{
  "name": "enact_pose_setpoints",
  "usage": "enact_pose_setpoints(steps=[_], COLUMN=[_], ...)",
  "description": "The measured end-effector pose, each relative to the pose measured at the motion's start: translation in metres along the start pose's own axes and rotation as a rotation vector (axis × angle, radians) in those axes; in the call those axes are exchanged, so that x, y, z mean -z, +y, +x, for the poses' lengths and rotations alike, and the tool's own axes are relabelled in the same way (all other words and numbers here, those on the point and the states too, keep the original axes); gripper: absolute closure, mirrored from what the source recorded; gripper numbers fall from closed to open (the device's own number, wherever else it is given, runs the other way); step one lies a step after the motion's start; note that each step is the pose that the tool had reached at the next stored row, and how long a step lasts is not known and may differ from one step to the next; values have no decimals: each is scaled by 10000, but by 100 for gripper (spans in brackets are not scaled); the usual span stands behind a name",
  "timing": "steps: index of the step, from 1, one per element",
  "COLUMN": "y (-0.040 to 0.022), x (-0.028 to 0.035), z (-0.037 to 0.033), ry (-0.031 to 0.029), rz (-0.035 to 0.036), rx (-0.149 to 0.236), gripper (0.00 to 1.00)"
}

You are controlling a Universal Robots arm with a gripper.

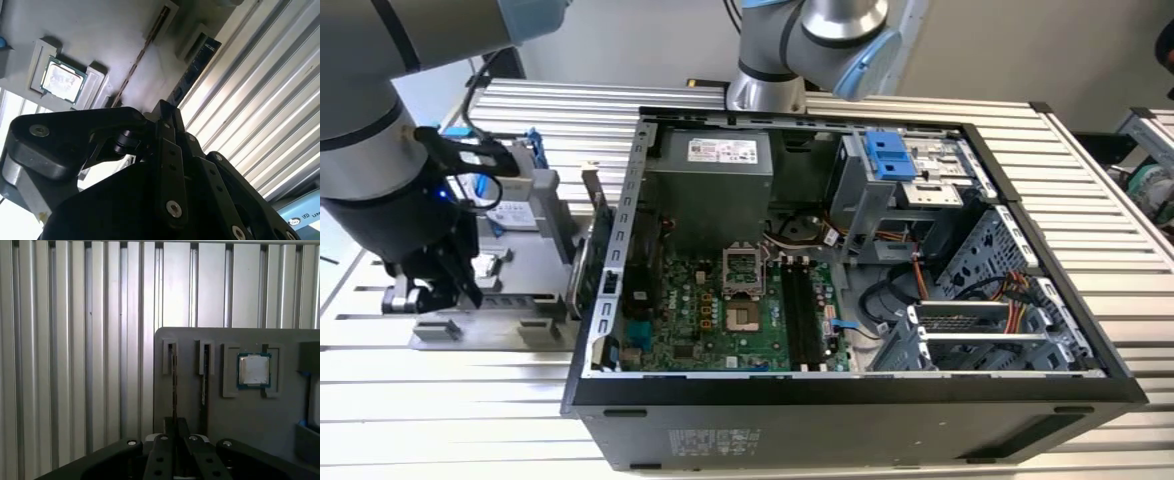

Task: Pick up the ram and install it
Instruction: 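Pick up the ram and move it above insertion slot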

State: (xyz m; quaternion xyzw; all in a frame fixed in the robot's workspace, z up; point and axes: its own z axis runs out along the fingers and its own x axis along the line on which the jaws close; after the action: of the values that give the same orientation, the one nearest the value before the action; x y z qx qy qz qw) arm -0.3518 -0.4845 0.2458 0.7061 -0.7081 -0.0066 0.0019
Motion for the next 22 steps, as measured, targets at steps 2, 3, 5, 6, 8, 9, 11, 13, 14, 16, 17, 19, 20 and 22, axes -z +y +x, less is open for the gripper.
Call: enact_pose_setpoints(steps=[2, 3, 5, 6, 8, 9, 11, 13, 14, 16, 17, 19, 20, 22], y=[0, 0, 1, 1, 2, 2, 2, 3, 3, 3, 3, 4, 4, 4], x=[43, 63, 95, 112, 146, 162, 195, 235, 253, 284, 297, 320, 331, 353], z=[0, 0, -1, -1, -1, -1, -1, -2, -2, -2, -2, -2, -2, -2], ry=[-5, -5, -9, -9, -11, -11, -12, -11, -11, -12, -13, -16, -21, -31], rz=[1, 1, 0, 0, 0, 0, 1, 0, 0, 0, 1, 1, 1, 0], rx=[0, 0, 0, 0, 0, 0, 0, 0, 0, 0, 0, 0, 1, 1], gripper=[100, 100, 100, 100, 100, 100, 100, 100, 100, 100, 100, 100, 100, 100])
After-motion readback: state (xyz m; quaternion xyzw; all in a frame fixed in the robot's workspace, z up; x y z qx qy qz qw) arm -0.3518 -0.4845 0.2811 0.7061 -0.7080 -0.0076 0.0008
